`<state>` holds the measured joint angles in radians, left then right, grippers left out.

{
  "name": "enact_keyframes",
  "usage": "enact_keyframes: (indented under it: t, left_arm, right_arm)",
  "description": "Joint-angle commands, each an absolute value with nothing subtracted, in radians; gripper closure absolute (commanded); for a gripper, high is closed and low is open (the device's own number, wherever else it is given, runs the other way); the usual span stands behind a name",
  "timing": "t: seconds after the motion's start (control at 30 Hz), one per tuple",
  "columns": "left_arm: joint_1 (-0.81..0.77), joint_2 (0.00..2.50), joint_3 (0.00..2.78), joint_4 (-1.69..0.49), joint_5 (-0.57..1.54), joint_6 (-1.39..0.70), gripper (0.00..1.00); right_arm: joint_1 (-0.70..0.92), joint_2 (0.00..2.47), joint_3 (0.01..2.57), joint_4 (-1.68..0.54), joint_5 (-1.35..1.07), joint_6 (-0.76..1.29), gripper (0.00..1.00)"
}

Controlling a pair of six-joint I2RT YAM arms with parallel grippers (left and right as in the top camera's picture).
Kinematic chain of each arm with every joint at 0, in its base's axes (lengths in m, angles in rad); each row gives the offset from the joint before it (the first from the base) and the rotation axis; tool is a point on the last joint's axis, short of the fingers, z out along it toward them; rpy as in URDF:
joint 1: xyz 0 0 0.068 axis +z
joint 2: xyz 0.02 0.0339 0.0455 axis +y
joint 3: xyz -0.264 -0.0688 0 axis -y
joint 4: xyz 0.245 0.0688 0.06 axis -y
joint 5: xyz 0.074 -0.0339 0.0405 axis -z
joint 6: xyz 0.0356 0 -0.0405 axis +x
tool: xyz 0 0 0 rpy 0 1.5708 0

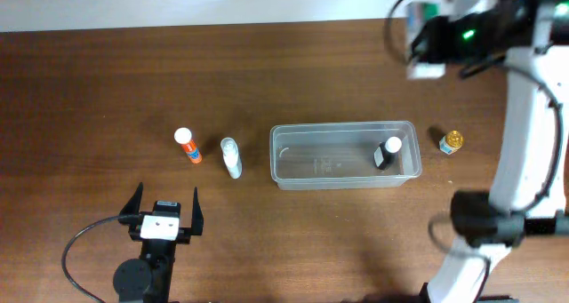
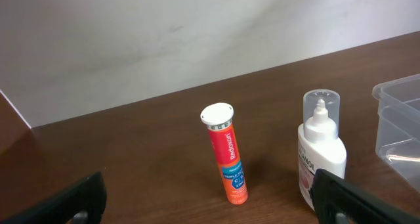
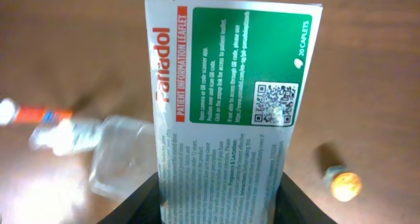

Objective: Pack container
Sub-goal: 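Lift the Panadol box and lower it upright into the container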

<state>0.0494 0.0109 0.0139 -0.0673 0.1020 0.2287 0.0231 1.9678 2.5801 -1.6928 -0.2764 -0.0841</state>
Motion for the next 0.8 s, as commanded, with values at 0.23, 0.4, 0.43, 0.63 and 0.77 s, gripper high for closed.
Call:
enact_keyframes:
  t: [0.23, 0.4, 0.43, 0.63, 0.77]
  left_arm:
    - [0.055, 0.006, 0.01, -0.069, 0.116, 0.241, 0.0]
    - [0.055, 0.006, 0.01, -0.069, 0.116, 0.241, 0.0]
    - [0.055, 0.006, 0.01, -0.069, 0.116, 0.241, 0.0]
    - [0.055, 0.006, 0.01, -0.069, 0.116, 0.241, 0.0]
    - [0.055, 0.006, 0.01, -0.069, 0.116, 0.241, 0.0]
  right_arm:
    - [0.331, 1.808, 2.025, -1.679, -0.115, 0.044, 0.57]
    - [0.375, 1.808, 1.802, -1.549, -0.116, 0.069, 0.57]
    - [0.375, 1.808, 1.769, -1.522, -0.116, 0.068, 0.54]
    - [0.366, 1.808, 1.634, -1.375, -0.115, 0.025, 0.53]
    - [0.365, 1.809, 1.607, -1.31, -0.114, -0.008, 0.53]
